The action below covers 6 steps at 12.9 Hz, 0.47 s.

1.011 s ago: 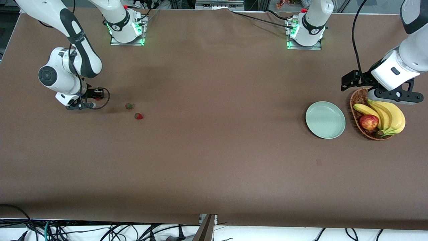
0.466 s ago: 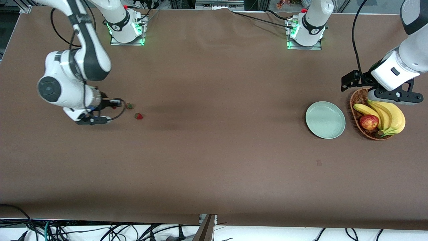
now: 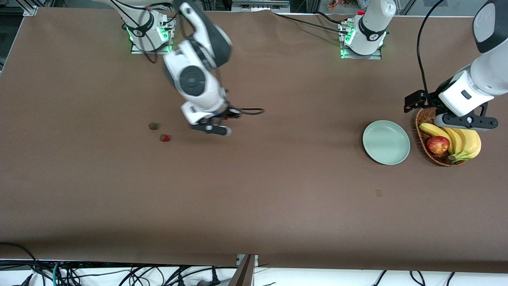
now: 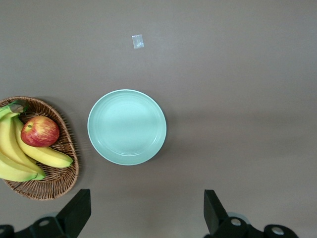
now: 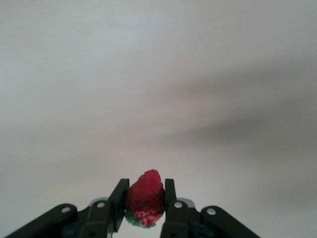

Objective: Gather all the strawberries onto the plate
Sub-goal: 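Carry the strawberry to mid-table and release while the left gripper approaches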

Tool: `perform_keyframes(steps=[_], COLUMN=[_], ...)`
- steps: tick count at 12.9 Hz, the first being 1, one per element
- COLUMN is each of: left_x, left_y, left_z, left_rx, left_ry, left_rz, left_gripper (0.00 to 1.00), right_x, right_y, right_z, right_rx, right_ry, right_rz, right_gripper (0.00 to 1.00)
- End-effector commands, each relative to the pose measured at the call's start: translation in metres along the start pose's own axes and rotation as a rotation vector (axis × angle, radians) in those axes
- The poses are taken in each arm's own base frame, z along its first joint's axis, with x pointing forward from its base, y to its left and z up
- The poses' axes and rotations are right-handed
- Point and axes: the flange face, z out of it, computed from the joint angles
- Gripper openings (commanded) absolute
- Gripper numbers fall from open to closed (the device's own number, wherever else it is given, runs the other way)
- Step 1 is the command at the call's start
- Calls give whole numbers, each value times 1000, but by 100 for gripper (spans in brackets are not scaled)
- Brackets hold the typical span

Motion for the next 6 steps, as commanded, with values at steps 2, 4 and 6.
perform_keyframes(steps=[2,4,6], left_x=[-1,0,0], left_y=[-4,-2,1], left_z=[17,32,43], left_rx=[-3,-2,-2], left_ry=[2,8,9], left_rz=[-17,-14,-9], left_gripper=[100,100,100], right_x=[-36,-71,-91], right_y=[-100,-127,-137], right_z=[63,114,158], right_rx=[174,291,379], right_ry=[56,95,129], right_rz=[164,241,284], right_gripper=[26,26,33])
